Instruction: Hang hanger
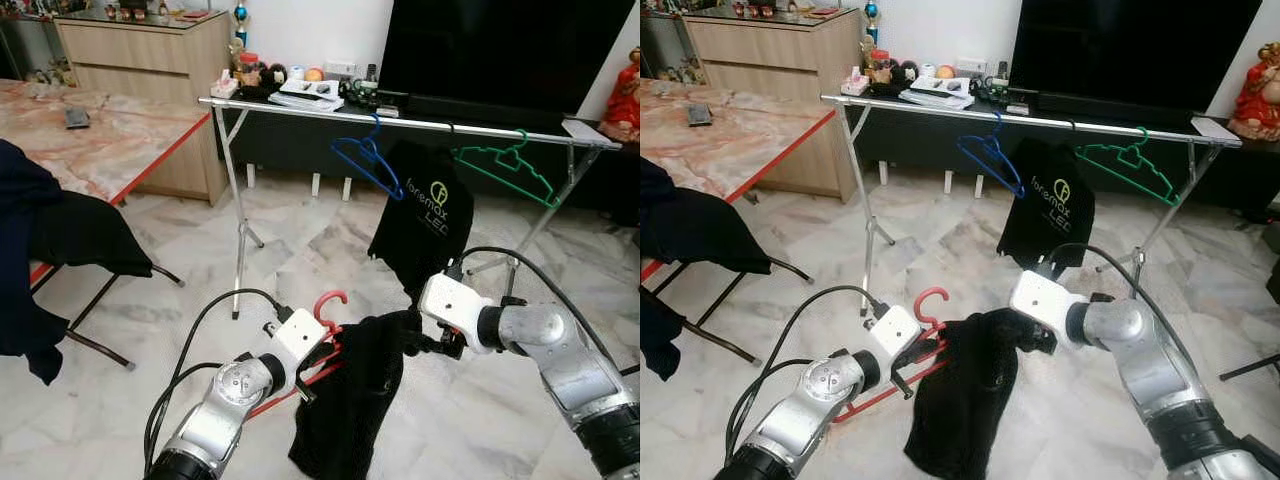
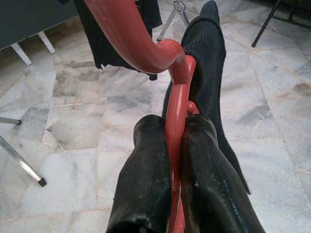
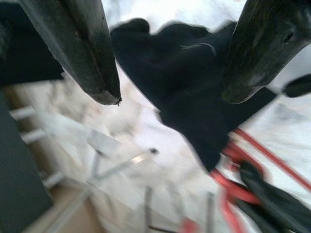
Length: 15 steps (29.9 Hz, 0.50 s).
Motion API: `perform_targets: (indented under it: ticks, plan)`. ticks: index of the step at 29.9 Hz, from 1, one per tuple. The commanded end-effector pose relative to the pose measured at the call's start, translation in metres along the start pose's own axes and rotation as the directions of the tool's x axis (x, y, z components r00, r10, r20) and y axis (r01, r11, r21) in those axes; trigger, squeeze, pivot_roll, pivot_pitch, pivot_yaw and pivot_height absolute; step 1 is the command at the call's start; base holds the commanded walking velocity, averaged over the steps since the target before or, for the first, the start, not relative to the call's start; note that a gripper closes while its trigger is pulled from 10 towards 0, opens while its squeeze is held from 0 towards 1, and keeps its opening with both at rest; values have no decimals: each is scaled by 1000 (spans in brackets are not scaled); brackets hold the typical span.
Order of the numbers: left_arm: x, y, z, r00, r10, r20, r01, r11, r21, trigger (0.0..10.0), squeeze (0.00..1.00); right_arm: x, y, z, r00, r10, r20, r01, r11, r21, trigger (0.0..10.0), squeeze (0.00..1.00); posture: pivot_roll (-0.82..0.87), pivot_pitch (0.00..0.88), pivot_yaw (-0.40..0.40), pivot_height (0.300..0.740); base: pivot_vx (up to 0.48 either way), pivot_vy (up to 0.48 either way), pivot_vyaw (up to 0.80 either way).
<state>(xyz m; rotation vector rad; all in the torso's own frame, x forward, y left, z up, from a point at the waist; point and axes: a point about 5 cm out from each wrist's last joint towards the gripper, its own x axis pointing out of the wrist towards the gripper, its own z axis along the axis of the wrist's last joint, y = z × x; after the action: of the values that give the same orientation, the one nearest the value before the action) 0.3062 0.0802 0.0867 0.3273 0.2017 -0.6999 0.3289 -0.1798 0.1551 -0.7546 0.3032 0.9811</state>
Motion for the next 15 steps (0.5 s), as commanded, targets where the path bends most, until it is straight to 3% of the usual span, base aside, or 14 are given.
perform_targets:
  ticks: [1,5,9,13,15]
  plan:
    - [1,1,14,998,-5,58,4,1000,11,10000,0,-1,3,4,999,33,33,-32,999,-20,10000,0,-34,0,-48,740,0,0,0]
    - [2,1,14,998,-5,59,5,1000,8,10000,0,3,14,21,979,101,178,-101,995,-6,10000,0,-32,0,-49,740,0,0,0]
    - [1,1,13,998,-18,58,16,1000,18,10000,0,-3,4,30,965,25,262,-31,999,20,10000,0,-34,0,-49,740,0,0,0]
    - [-1,2,11,998,-39,47,38,999,38,10000,0,-10,-6,17,986,-22,168,25,1000,-15,10000,0,-39,0,-48,740,0,0,0]
    - [-4,2,7,997,-70,30,68,996,60,10000,0,-17,-10,0,998,-30,63,34,998,-51,10000,0,-39,0,-50,740,0,0,0]
